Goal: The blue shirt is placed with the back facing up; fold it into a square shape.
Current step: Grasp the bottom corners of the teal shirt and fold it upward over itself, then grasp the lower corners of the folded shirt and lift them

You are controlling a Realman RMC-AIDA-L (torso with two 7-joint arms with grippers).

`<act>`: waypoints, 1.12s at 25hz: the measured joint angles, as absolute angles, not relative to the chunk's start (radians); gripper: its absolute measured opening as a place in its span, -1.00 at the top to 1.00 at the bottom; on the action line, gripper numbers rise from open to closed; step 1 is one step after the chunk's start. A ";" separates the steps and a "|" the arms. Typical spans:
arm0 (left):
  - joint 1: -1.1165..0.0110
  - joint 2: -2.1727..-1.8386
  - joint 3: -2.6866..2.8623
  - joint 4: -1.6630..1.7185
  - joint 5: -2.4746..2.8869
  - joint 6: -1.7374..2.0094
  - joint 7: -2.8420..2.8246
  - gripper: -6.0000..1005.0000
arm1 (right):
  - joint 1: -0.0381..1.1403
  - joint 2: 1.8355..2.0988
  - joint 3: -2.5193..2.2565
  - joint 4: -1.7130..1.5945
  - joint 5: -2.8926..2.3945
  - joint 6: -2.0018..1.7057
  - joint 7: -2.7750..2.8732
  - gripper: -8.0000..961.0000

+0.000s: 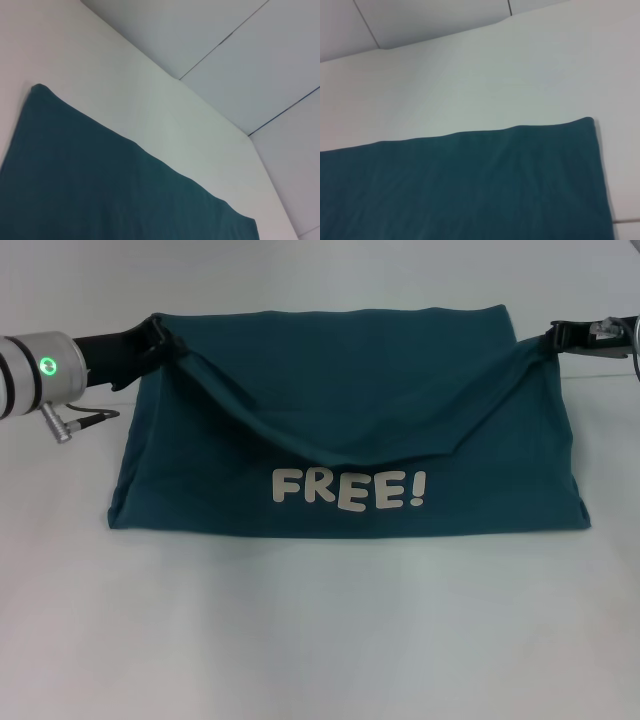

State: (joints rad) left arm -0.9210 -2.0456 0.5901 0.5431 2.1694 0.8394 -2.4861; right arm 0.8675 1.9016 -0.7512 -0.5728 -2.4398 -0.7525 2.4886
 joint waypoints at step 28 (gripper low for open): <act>-0.689 -2.085 0.589 0.651 1.970 0.953 -2.442 -0.40 | 0.551 1.900 -0.608 -0.674 -1.984 -1.292 2.187 -0.56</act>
State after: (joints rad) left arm -0.6887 -2.0853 0.5891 0.6508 1.9701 0.9535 -2.4420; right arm 0.5511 1.8998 -0.6083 -0.6736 -1.9841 -1.2924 2.1866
